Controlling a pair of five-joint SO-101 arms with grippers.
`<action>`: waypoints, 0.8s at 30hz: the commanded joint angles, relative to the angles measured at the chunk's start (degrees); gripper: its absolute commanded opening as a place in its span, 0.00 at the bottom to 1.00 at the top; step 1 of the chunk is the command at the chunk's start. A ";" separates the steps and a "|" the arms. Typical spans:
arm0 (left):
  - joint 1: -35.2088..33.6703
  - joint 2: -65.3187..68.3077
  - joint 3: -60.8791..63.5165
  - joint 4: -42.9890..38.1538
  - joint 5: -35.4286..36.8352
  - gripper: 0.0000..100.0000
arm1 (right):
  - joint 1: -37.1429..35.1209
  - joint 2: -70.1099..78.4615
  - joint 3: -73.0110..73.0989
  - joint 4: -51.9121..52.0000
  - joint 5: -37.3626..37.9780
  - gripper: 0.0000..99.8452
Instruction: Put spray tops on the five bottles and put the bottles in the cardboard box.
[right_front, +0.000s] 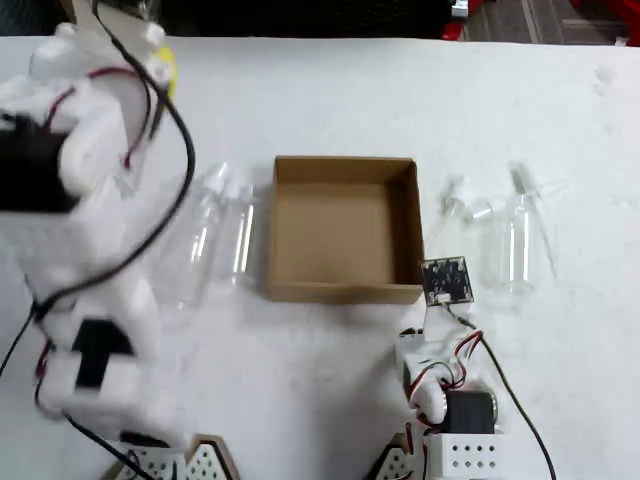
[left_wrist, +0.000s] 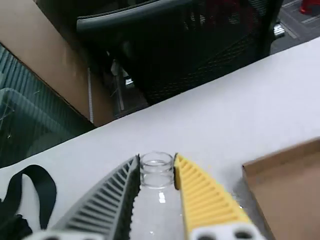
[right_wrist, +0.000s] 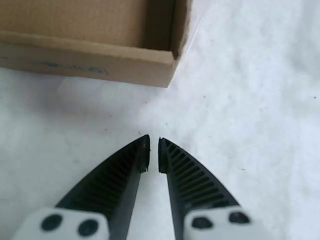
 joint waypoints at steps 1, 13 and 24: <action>6.64 -19.12 19.25 -2.90 3.08 0.02 | 0.04 -0.04 0.53 0.31 0.44 0.01; 15.08 -47.69 67.52 -28.84 7.21 0.02 | 0.04 -0.04 0.53 0.31 0.44 0.01; 20.09 -71.16 109.89 -66.29 3.96 0.02 | -0.04 -0.04 0.53 0.31 0.53 0.01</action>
